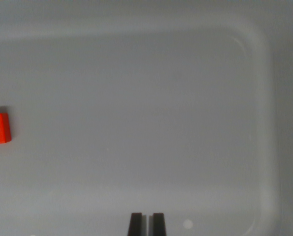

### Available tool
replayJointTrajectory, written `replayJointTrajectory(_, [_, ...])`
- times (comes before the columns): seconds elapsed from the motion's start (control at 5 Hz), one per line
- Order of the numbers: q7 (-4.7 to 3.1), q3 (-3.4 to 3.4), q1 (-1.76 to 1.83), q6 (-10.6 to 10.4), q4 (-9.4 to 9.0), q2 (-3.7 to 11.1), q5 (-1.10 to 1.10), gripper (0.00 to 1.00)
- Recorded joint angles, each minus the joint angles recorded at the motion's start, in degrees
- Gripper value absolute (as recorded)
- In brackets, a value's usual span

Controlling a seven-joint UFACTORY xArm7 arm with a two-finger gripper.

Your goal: Reach red block

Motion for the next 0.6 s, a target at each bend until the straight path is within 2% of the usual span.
replayJointTrajectory(0.2, [-0.06, 0.20, 0.23, -0.8, -0.34, 0.54, 0.03, 0.00])
replayJointTrajectory(0.4, [-0.06, 0.20, 0.23, -0.8, -0.34, 0.54, 0.03, 0.00])
replayJointTrajectory(0.6, [-0.14, 0.49, 0.56, -2.1, -0.83, 1.33, 0.07, 0.00])
